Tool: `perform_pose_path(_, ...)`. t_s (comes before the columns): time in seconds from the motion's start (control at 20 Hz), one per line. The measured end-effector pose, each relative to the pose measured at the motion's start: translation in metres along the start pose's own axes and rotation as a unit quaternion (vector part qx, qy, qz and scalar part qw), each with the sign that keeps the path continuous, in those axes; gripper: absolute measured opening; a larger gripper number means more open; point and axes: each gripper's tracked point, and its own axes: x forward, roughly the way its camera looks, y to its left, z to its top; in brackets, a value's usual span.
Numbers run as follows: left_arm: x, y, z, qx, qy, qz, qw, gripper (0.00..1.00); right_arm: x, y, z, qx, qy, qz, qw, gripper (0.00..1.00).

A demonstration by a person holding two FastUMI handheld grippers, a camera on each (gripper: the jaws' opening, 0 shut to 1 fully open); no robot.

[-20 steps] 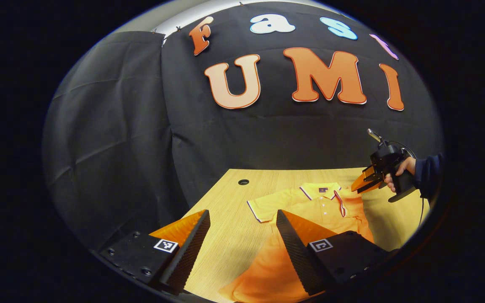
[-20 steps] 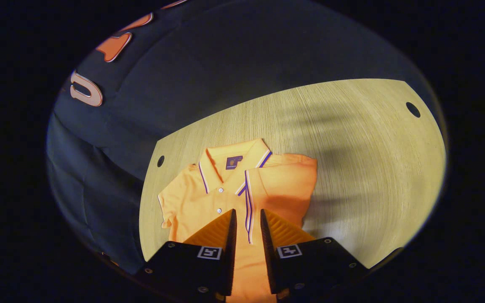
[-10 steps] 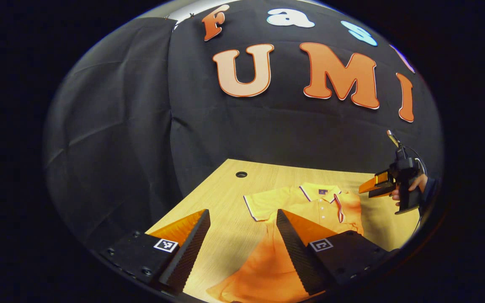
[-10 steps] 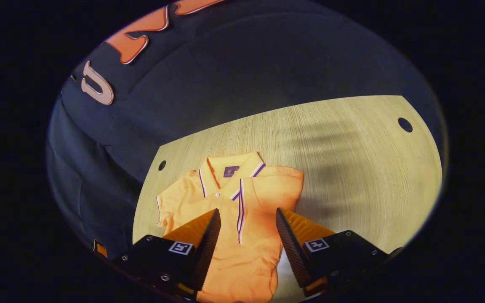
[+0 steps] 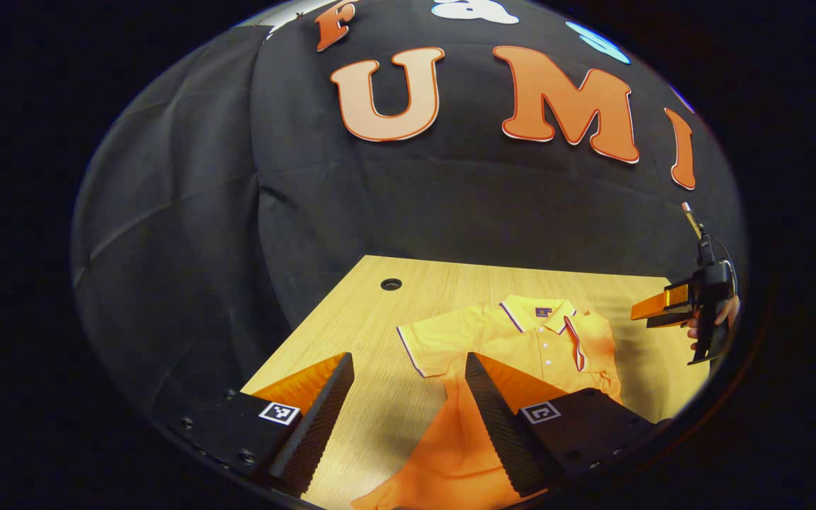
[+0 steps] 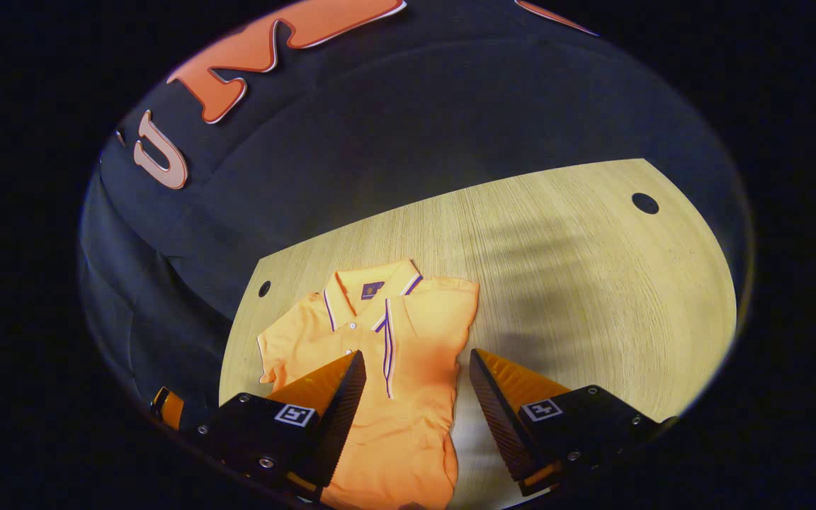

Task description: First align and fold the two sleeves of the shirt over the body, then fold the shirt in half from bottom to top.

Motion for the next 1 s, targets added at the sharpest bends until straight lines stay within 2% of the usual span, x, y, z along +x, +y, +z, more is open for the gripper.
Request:
perform_pose_path(0.25,0.052,-0.005,-0.013,-0.02,0.061,-0.05,0.997,0.98,-0.03,-0.012,-0.006,-0.02,-0.046,-0.05,0.998,0.93)
perform_pose_path(0.5,0.102,-0.018,-0.017,-0.036,0.123,-0.093,0.987,0.99,-0.052,-0.011,-0.014,-0.026,-0.078,-0.087,0.993,0.95)
perform_pose_path(0.75,0.16,-0.016,-0.037,-0.048,0.209,-0.09,0.973,0.98,-0.07,-0.007,-0.026,-0.021,-0.105,-0.114,0.988,0.95)
perform_pose_path(0.85,0.18,-0.012,-0.049,-0.039,0.244,-0.076,0.966,0.97,-0.08,-0.006,-0.027,-0.025,-0.127,-0.128,0.983,0.96)
perform_pose_path(1.0,0.203,-0.014,-0.056,-0.036,0.274,-0.078,0.958,0.95,-0.091,-0.01,-0.027,-0.036,-0.16,-0.159,0.974,0.95)
